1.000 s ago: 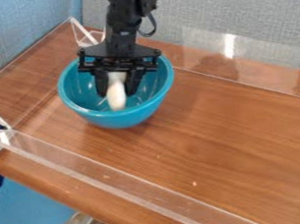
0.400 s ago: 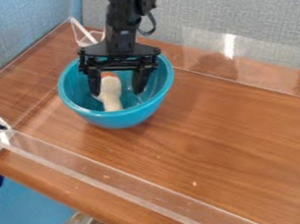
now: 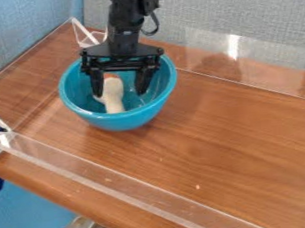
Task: Put the mushroom in the blue bowl
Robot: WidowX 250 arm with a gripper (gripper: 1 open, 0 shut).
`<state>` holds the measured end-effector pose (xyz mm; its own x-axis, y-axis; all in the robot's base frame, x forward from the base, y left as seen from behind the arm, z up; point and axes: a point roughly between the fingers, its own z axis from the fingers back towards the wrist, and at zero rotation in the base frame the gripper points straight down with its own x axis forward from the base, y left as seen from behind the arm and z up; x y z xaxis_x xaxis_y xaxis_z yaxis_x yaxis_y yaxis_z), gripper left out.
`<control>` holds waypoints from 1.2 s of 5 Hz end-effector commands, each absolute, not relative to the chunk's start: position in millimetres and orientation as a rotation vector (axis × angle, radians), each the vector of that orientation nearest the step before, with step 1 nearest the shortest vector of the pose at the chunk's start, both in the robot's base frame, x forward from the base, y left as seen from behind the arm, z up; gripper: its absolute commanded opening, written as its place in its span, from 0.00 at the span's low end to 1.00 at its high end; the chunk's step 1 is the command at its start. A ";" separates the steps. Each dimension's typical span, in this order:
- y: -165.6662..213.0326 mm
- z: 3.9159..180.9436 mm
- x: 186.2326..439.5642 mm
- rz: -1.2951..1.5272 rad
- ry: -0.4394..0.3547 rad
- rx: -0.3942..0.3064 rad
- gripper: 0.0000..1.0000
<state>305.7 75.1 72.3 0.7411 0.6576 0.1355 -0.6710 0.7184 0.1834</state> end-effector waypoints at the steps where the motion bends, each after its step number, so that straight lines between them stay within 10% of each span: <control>1: 82.7 85.8 313.5 0.758 -0.113 0.219 1.00; 2: 83.5 80.8 314.1 0.763 -0.108 0.218 0.00; 3: 83.5 82.2 314.0 0.771 -0.114 0.218 1.00; 4: 83.4 82.8 313.8 0.777 -0.116 0.219 1.00; 5: 84.1 78.3 314.3 0.782 -0.113 0.219 0.00; 6: 84.2 77.0 314.4 0.787 -0.113 0.219 0.00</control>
